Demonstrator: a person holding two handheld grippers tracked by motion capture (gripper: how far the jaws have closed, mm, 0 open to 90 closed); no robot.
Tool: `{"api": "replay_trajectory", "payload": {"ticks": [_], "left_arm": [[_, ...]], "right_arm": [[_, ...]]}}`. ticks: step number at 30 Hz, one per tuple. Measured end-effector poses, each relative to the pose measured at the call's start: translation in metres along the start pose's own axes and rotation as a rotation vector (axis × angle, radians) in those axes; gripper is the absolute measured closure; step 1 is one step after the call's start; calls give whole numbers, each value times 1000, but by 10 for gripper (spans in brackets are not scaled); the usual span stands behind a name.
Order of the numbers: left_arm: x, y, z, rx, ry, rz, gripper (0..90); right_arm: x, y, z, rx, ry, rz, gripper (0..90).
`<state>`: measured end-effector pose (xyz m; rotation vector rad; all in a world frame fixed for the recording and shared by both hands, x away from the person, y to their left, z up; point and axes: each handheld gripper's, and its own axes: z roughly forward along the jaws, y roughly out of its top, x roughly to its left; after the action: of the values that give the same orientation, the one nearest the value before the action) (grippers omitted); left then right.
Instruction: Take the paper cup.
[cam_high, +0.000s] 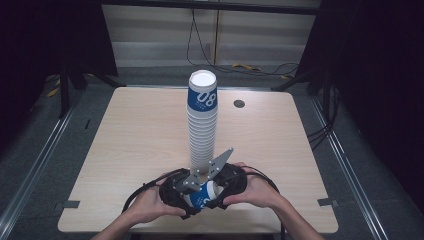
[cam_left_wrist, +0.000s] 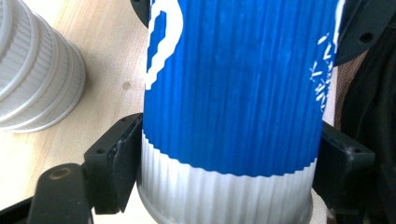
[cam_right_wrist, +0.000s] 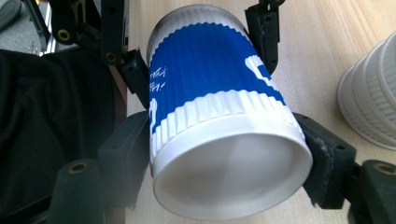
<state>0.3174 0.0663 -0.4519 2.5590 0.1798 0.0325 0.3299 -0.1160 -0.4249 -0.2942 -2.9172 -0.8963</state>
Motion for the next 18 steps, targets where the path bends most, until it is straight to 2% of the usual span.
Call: {"api": "replay_trajectory", "payload": {"ticks": [2,5,8,9,10,12,18], "left_arm": [[0,0,0,0,6,19,196],[-1,-1,0,-11,27,21,189],[0,-1,-1,-19,23,24,184],[0,-2,-2,-22,30,28,181],[-1,-3,-2,-30,55,27,174],[-1,-3,-2,-36,55,35,173],[1,-6,-4,-67,57,17,167]], "right_arm": [[1,0,-1,-7,-5,-10,281],[2,-1,-2,-4,-15,-14,283],[3,-1,-3,-6,-20,-12,282],[3,-1,-3,-10,-25,-1,283],[3,-1,-4,-11,-28,1,283],[2,-1,-4,-14,-31,-3,283],[3,-3,-6,-20,-39,-1,283]]}}
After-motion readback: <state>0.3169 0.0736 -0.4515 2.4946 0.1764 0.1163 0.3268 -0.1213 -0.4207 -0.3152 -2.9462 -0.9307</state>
